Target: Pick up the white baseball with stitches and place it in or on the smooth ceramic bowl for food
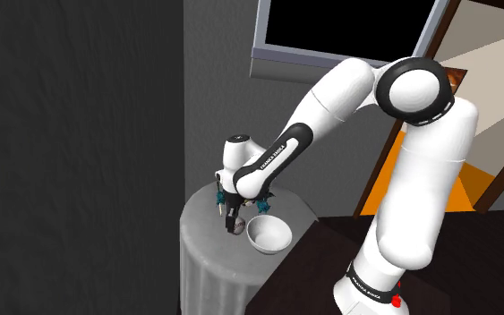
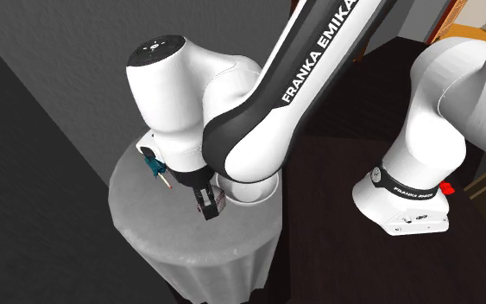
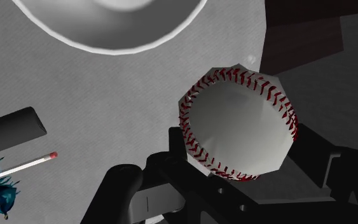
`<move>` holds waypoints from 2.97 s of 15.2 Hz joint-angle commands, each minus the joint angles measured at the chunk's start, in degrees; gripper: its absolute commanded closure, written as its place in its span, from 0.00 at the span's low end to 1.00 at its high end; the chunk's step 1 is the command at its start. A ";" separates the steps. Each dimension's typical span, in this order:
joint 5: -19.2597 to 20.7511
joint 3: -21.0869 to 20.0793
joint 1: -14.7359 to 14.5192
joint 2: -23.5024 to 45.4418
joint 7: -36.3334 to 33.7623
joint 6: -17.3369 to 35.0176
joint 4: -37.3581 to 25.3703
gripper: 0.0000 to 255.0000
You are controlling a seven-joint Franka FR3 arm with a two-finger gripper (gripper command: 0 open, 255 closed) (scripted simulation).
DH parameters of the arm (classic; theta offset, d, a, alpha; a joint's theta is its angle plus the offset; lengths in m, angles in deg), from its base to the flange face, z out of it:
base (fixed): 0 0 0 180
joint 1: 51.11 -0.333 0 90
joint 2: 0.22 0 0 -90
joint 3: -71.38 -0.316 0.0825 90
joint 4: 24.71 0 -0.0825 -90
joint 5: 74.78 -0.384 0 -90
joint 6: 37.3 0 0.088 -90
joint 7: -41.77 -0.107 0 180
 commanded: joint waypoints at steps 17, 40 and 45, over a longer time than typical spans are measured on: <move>0.86 9.96 9.65 -16.57 18.78 0.43 16.48 1.00; 1.48 10.07 9.77 -2.64 18.03 14.34 16.46 0.00; 1.33 10.00 9.74 -5.32 18.15 11.82 16.63 0.00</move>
